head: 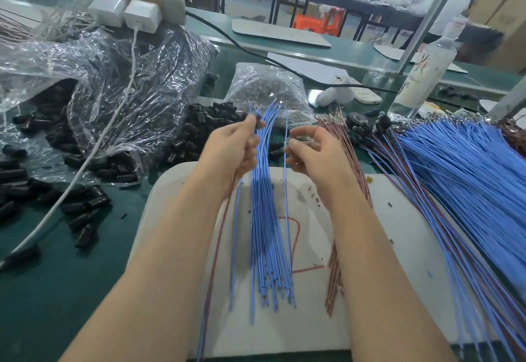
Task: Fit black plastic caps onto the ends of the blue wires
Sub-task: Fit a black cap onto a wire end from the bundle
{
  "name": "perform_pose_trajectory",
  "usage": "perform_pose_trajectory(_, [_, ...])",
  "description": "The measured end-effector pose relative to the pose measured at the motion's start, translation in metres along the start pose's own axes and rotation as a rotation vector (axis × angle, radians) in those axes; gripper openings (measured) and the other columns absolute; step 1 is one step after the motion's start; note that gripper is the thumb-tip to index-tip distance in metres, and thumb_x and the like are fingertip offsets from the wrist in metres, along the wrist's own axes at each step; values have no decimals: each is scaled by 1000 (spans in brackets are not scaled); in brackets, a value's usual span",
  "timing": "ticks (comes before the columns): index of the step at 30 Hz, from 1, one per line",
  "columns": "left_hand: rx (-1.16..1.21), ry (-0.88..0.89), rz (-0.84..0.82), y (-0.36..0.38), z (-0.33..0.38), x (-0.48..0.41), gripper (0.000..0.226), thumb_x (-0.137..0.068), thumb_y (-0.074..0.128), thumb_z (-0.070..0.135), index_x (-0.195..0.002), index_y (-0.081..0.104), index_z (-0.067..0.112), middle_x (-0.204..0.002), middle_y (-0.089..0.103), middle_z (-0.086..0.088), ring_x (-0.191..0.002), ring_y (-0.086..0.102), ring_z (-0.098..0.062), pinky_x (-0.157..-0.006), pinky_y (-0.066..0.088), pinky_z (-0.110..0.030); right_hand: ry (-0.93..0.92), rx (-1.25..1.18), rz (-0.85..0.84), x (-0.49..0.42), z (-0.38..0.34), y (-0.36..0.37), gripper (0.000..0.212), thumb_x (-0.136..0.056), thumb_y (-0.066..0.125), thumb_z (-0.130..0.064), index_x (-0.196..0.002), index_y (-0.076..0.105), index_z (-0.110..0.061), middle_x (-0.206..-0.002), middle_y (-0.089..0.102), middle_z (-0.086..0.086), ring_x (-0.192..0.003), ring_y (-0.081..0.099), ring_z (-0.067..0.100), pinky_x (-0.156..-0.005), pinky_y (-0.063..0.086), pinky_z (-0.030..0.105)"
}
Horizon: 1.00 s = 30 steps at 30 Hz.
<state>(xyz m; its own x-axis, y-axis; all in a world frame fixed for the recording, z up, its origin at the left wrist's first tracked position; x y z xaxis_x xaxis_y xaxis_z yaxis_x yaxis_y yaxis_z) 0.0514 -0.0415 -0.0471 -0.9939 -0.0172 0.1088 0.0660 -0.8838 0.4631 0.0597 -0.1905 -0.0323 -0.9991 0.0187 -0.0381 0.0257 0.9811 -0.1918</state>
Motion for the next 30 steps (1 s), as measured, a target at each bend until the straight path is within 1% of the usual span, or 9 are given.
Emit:
perform_pose_trajectory(3, [-720, 293, 17, 14, 1, 1, 26, -94, 56, 30, -85, 67, 8, -54, 49, 1, -46, 38, -9, -48, 34, -25, -13, -44, 42, 4, 3, 0, 19, -93, 54, -4, -86, 63, -19, -69, 63, 1, -54, 55, 3, -53, 45, 16])
perform_pose_trajectory(5, [-926, 429, -13, 22, 0, 4, 26, -92, 58, 32, -84, 69, 11, -58, 57, -2, -50, 42, -8, -52, 36, -25, -2, -45, 37, 4, 4, 0, 14, -94, 55, -12, -86, 66, -15, -71, 63, 1, -60, 55, 7, -56, 46, 18])
perform_pose_trajectory(7, [-921, 487, -31, 24, 2, 7, 21, -91, 60, 31, -86, 70, 14, -54, 53, 7, -46, 39, -3, -46, 31, -14, 3, -56, -3, 5, 4, 0, 18, -94, 58, -23, -92, 69, -9, -75, 66, 1, -62, 57, 6, -59, 47, 19])
perform_pose_trajectory(11, [-1003, 532, -26, 27, 4, 12, 13, -87, 67, 27, -96, 67, 19, -62, 54, 10, -49, 43, -1, -52, 34, -12, -88, 37, 54, 6, -4, -7, 6, -89, 65, -20, -85, 68, -17, -71, 68, -3, -59, 60, -1, -59, 49, 17])
perform_pose_trajectory(14, [-1152, 593, 33, 29, 8, 14, 14, -86, 67, 23, -97, 64, 16, -84, 60, 6, -66, 50, -1, -68, 44, -28, -177, 193, 170, 7, -12, -15, 14, -86, 69, -27, -88, 69, -13, -77, 70, 1, -70, 63, 10, -69, 52, 27])
perform_pose_trajectory(16, [-1201, 621, 73, 33, 11, 18, 9, -88, 64, 20, -92, 64, 13, -89, 63, 1, -78, 57, -17, -73, 47, -35, -227, 235, 180, 8, -17, -13, 17, -85, 70, -29, -88, 69, -12, -77, 68, -2, -72, 63, 10, -72, 51, 26])
perform_pose_trajectory(19, [-1250, 616, 153, 35, 12, 22, 13, -89, 59, 23, -87, 64, 11, -86, 66, -1, -78, 59, -26, -71, 49, -39, -319, 304, 200, 14, -25, -6, 15, -84, 72, -28, -86, 66, -15, -73, 65, -6, -67, 59, 5, -67, 47, 16])
perform_pose_trajectory(22, [-1239, 592, 184, 34, 13, 23, 18, -89, 58, 27, -87, 66, 11, -81, 67, -3, -77, 61, -27, -71, 50, -41, -383, 344, 220, 18, -30, -2, 14, -83, 73, -26, -86, 65, -15, -76, 65, -3, -70, 59, 8, -66, 46, 16])
perform_pose_trajectory(30, [-1091, 565, 193, 21, 13, 16, 7, -84, 59, 9, -80, 62, 4, -72, 65, -10, -71, 61, -32, -65, 50, -42, -363, 321, 57, 20, -30, 9, 15, -79, 76, -21, -85, 65, -13, -70, 61, -9, -62, 54, -3, -62, 43, 11])
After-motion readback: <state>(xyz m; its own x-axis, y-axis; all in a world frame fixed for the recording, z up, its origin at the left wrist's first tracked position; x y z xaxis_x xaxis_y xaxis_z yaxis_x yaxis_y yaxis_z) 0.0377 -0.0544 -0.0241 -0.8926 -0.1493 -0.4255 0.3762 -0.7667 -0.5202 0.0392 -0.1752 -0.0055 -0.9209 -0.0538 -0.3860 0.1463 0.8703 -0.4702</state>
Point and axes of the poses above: each hand's wrist, its own x-axis away from the middle knuckle, its own y-axis out of the palm, z = x × y, the point moved 7 cm from there along -x, towards the middle knuckle
